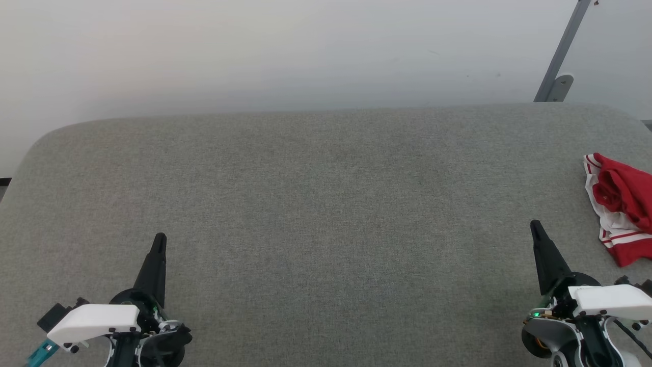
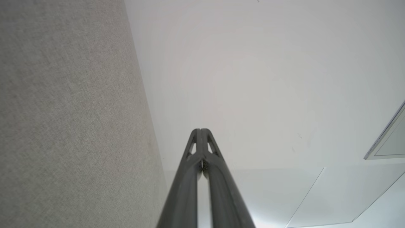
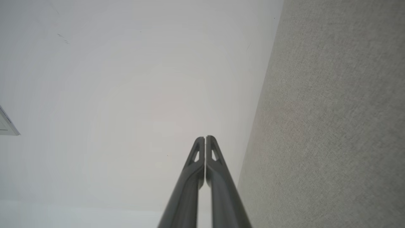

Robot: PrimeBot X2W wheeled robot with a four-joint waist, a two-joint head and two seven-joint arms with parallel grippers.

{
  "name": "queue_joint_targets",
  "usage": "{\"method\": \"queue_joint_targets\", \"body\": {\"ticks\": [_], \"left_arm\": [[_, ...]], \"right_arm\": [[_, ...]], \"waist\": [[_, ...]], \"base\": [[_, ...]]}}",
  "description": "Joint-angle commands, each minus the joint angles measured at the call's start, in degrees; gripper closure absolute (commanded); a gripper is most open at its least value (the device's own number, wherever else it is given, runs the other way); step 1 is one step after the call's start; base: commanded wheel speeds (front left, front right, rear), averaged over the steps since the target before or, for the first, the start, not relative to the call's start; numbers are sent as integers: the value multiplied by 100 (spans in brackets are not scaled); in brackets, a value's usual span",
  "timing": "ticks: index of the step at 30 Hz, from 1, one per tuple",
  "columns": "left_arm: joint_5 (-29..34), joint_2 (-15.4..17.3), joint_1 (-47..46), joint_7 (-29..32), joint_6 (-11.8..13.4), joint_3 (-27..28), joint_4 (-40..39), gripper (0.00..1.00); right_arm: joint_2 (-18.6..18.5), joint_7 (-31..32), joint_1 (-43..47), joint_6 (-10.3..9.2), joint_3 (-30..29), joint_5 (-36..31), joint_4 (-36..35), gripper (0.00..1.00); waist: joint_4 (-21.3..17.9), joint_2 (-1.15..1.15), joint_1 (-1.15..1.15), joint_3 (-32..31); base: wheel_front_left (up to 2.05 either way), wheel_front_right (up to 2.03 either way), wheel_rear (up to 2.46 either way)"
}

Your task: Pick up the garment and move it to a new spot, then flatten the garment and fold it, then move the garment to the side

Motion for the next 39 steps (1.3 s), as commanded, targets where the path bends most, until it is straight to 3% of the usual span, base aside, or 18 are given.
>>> {"method": "queue_joint_targets", "body": {"ticks": [1, 39], "left_arm": [[-10, -8, -66, 23, -30, 15, -1, 100], [6, -15, -68, 25, -30, 26, -2, 100]], "right_arm": [[9, 17, -32, 0, 4, 21, 6, 100], [9, 15, -32, 0, 4, 23, 6, 100]], "waist": [[0, 0, 0, 0], [0, 0, 0, 0]], "base": [[0, 0, 0], [0, 0, 0]]}}
